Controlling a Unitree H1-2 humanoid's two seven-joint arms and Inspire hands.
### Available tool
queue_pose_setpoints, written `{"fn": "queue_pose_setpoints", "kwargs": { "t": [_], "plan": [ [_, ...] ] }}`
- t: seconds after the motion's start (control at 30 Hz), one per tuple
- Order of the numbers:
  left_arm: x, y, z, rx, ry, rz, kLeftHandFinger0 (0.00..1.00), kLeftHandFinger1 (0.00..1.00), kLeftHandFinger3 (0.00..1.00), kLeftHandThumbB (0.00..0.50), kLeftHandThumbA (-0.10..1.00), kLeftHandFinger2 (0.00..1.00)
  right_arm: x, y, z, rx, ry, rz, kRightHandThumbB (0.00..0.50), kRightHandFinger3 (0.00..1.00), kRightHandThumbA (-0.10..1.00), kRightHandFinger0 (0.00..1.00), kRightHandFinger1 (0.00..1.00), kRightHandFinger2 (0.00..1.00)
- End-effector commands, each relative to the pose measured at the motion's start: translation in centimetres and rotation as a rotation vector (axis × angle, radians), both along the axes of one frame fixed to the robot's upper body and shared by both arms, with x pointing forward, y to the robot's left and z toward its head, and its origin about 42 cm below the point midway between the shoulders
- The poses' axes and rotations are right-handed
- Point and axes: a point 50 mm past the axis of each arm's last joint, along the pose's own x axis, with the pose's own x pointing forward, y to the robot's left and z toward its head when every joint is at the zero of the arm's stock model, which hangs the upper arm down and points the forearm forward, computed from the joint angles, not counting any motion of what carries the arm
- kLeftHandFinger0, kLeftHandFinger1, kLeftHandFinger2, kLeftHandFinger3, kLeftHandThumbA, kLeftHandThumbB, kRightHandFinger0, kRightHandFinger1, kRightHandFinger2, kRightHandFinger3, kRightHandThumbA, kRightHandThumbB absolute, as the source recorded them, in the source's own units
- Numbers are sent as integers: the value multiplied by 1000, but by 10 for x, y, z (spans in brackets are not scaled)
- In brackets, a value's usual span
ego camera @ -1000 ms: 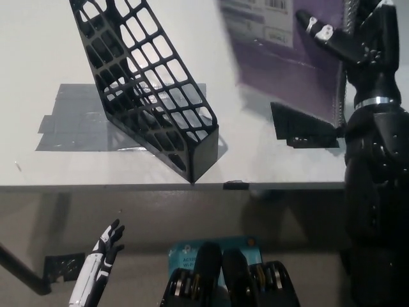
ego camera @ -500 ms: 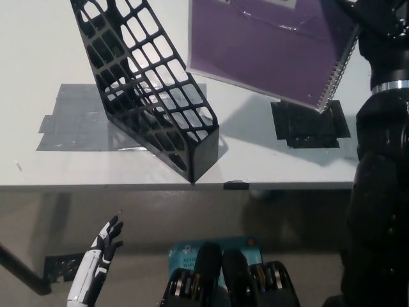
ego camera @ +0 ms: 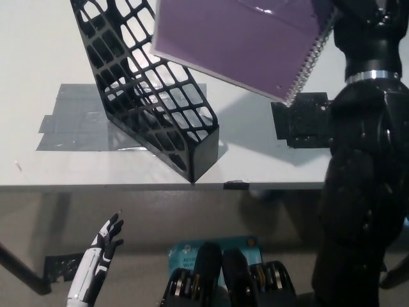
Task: A person hands a notebook to the robot and the robot grabs it with its right hand and places it in the magazine stand kept in the centre of the desk infront of it.
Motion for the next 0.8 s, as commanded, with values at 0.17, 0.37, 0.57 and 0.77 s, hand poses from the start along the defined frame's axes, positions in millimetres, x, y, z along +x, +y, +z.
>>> {"fn": "queue_pose_setpoints", "kwargs": {
  "t": [0.17,0.37,0.57,0.77],
  "plan": [
    [6,4,11,30,-65,-15,925,998,1000,500,1000,1000,-6,44,36,96,-101,-21,50,0,863,0,0,0],
    [8,3,12,20,-69,-17,914,989,1000,500,1000,1000,0,60,35,83,-117,-52,39,0,872,0,0,0],
    [9,3,13,28,-72,-25,919,996,1000,499,1000,1000,6,72,34,126,-122,-85,46,0,834,0,0,0],
    [10,3,15,24,-77,-31,924,1000,1000,500,1000,1000,7,74,36,146,-131,-116,31,0,830,0,0,0]
  ]
}}
